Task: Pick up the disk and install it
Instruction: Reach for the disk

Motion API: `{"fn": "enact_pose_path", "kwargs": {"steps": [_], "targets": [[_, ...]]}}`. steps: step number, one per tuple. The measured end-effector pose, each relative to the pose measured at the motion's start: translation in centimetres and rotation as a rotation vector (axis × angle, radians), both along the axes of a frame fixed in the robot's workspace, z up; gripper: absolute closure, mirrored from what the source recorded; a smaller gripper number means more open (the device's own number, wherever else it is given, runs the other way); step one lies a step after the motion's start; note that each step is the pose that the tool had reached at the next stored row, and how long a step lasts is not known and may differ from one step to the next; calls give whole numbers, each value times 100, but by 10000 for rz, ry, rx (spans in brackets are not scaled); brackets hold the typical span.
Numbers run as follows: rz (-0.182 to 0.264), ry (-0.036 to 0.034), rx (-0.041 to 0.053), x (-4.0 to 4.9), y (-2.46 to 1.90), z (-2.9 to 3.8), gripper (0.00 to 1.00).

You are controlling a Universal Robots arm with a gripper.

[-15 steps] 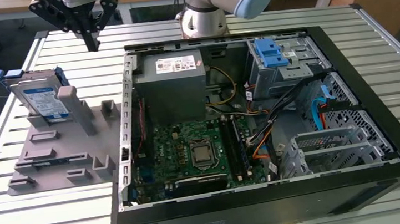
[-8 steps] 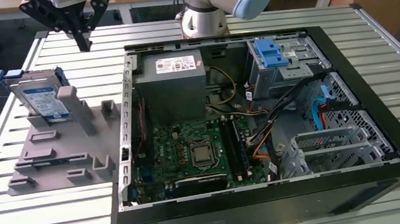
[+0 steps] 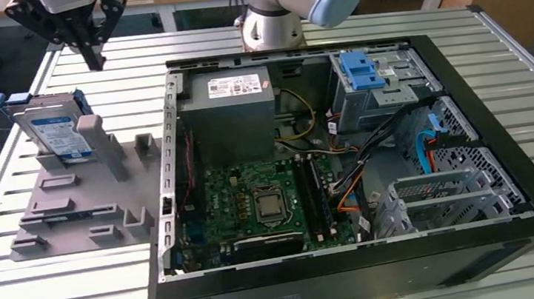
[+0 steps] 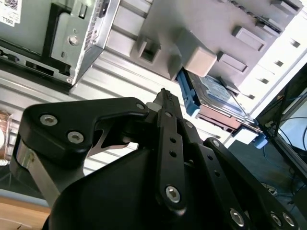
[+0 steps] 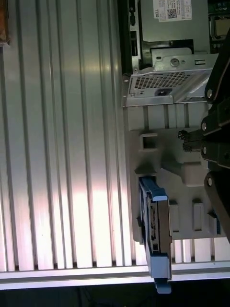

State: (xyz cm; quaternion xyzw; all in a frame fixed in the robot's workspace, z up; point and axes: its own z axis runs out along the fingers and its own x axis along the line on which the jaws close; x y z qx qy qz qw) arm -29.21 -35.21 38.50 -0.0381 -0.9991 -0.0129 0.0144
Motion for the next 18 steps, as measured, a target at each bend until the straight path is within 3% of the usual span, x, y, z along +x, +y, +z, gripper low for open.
{"fn": "enact_pose_path", "kwargs": {"steps": [18], "targets": [[-2,51,-8,-456,0,-44,89]]}}
